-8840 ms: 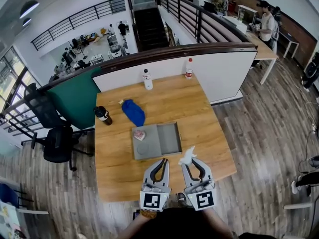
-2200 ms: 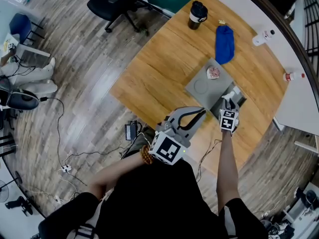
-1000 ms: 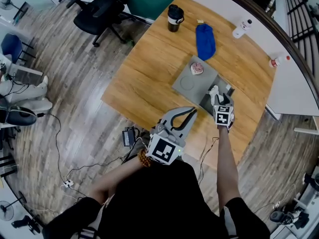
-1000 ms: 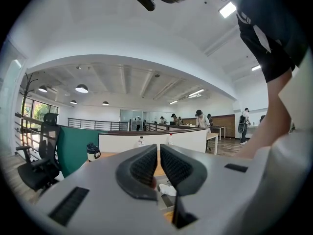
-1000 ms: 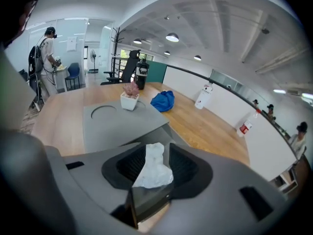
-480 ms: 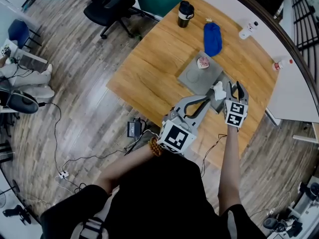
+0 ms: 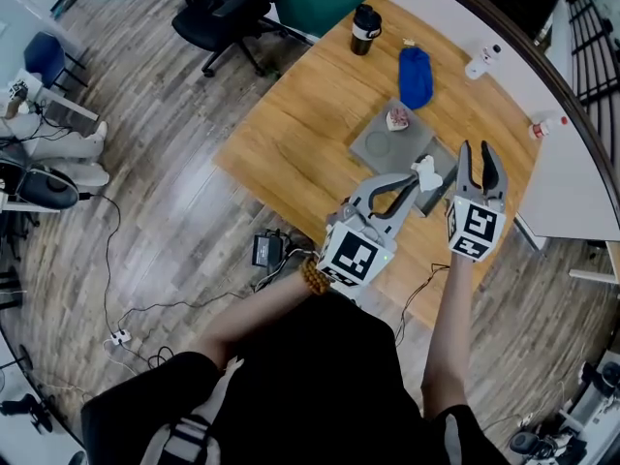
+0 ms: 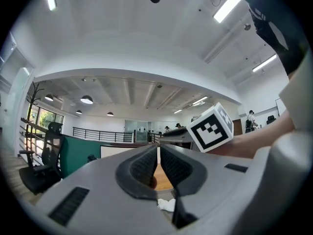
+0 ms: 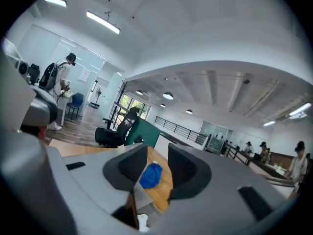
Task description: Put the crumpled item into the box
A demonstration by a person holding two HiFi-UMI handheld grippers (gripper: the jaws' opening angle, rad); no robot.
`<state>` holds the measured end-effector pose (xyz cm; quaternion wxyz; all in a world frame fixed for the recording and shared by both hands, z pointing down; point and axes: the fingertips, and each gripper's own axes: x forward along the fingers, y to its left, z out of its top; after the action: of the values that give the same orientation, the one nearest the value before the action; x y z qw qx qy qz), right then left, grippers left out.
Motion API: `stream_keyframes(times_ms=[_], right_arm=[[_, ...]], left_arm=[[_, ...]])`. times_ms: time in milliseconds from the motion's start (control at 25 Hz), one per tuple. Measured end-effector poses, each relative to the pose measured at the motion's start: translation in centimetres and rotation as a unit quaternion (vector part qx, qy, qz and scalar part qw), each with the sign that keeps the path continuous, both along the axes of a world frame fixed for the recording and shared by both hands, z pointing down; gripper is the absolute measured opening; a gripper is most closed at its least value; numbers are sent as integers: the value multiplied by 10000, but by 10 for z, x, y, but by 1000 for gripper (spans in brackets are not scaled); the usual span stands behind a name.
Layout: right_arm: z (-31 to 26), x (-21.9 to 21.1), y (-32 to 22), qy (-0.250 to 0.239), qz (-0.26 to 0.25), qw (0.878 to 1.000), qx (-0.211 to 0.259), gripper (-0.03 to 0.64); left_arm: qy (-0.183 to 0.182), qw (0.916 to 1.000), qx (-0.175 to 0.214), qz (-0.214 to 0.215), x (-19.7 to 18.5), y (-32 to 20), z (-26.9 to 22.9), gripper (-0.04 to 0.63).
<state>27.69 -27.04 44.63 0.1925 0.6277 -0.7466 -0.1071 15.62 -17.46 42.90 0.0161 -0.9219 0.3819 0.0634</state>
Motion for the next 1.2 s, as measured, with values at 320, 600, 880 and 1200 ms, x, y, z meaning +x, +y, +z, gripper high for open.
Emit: stream_keyframes(times_ms=[320, 600, 880, 1200], right_arm=[[-57, -14, 54, -263, 51, 9955, 913, 81], [-56, -9, 91, -349, 218, 9922, 1178, 54], [-59, -16, 122, -513, 285, 9892, 1343, 15], [-52, -23, 142, -848, 213, 9870, 1347, -6]], left_arm=[[-20, 10000, -24, 50, 4, 15, 6, 37], [-121, 9999, 67, 72, 8, 23, 4, 37], [-107, 9991, 400, -19, 6, 31, -6, 37], [-154, 9992, 373, -22, 19, 35, -3, 37]])
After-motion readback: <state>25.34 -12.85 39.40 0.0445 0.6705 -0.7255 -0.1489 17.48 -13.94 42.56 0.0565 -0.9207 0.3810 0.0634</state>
